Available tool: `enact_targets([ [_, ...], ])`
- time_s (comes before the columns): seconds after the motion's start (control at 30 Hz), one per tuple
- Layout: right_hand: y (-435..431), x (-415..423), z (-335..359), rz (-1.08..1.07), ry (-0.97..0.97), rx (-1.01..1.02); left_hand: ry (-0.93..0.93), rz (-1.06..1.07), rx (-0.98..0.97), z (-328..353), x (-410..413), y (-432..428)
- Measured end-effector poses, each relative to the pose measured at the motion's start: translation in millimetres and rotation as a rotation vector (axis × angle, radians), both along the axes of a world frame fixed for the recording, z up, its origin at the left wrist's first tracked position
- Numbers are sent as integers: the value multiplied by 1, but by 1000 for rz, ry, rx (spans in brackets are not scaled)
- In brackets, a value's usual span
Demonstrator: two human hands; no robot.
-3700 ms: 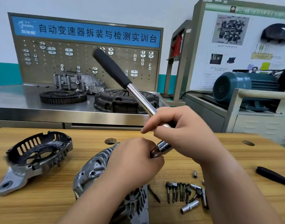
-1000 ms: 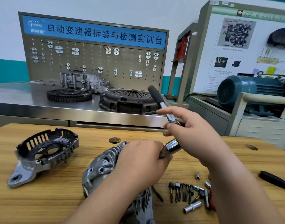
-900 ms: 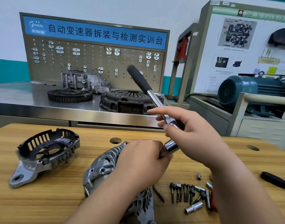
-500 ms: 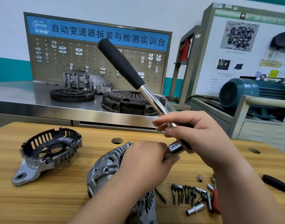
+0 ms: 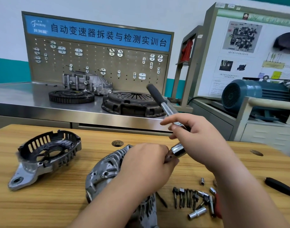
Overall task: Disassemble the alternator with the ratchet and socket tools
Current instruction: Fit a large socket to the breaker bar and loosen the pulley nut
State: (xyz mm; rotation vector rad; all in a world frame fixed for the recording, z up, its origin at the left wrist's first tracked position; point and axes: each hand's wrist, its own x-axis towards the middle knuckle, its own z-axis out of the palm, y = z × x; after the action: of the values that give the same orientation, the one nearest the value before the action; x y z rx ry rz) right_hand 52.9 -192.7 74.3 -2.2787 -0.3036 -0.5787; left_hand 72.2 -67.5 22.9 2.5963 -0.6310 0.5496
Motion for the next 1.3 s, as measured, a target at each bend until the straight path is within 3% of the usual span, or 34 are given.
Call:
enact_targets([
  [0.13,5,-9,7,281,-99,62,38,3,-45,2,1,1],
  [0.33,-2,-16,13,666,-33,191,-11,-6,37,1,-1,2],
  [0.43,-4,-14,13,577,-58,154,-10,1,23,1,-1,0],
  [0.6,5,-9,6,236,-38,190,-2,31,16,1,-1,-1],
  [0.7,8,-5,2,-14,-1,61,-6,38,52,1,-1,-2],
  [0.8,4,-1,0,-103,74,33,-20,25,91,1,-1,-4],
  [0.9,0,1,-1,5,66,84,-4,21,56,1,0,-1],
  [1.17,-5,-5,6,546,-41,249,63,9,4,2,0,3],
  [1.3,-9,-4,5,629,-32,280,17,12,31,1,-1,2],
])
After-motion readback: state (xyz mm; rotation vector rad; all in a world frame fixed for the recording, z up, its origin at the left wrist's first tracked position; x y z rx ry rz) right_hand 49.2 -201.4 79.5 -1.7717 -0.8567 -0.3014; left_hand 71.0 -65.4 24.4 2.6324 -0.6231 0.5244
